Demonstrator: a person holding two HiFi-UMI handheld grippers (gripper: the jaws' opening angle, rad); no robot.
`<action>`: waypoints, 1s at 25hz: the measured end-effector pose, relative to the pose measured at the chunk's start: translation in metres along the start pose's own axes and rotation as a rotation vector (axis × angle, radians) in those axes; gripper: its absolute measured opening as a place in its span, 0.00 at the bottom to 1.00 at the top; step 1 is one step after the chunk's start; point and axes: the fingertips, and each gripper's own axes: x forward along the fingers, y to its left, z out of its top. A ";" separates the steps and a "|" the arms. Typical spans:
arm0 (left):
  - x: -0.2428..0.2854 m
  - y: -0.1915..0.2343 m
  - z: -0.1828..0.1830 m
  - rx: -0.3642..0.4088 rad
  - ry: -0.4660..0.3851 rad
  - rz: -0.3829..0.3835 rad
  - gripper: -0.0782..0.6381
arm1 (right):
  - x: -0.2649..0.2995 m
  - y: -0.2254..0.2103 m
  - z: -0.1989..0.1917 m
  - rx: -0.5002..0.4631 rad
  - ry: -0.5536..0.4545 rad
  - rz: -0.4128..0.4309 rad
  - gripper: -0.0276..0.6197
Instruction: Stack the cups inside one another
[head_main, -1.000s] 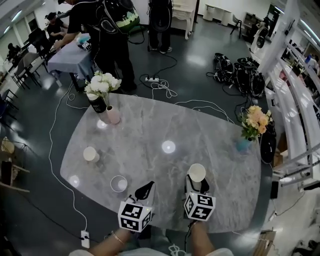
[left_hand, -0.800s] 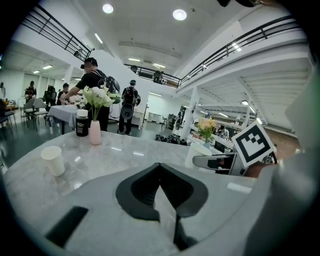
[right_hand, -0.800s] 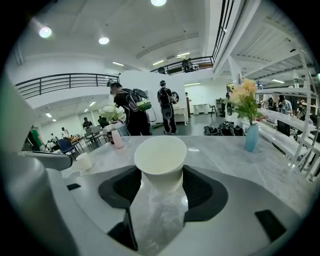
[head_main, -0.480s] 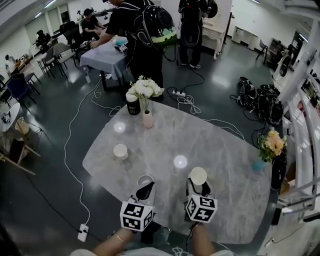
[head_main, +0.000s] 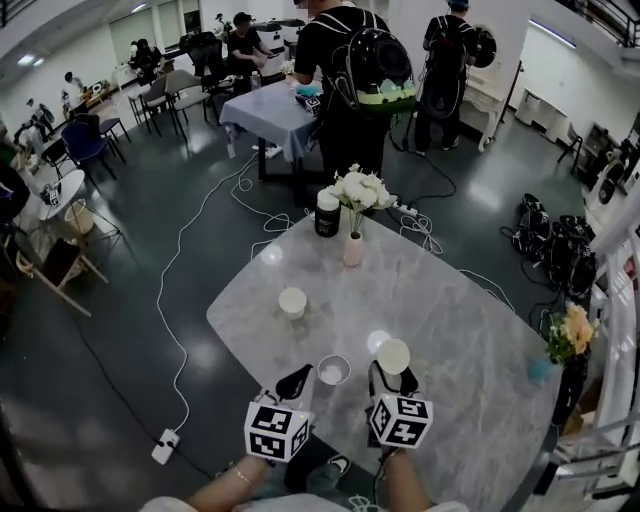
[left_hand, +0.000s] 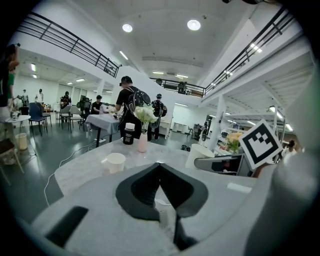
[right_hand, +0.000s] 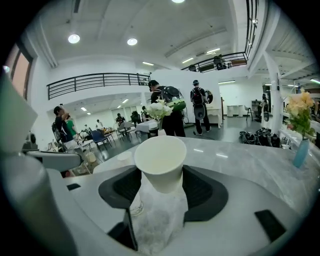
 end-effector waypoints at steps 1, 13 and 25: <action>-0.003 0.004 0.000 -0.005 -0.005 0.011 0.10 | 0.002 0.007 0.000 -0.010 0.003 0.014 0.41; -0.037 0.047 -0.018 -0.079 -0.023 0.106 0.11 | 0.011 0.076 -0.012 -0.102 0.043 0.145 0.41; -0.047 0.067 -0.041 -0.143 -0.007 0.139 0.10 | 0.013 0.108 -0.035 -0.144 0.087 0.201 0.41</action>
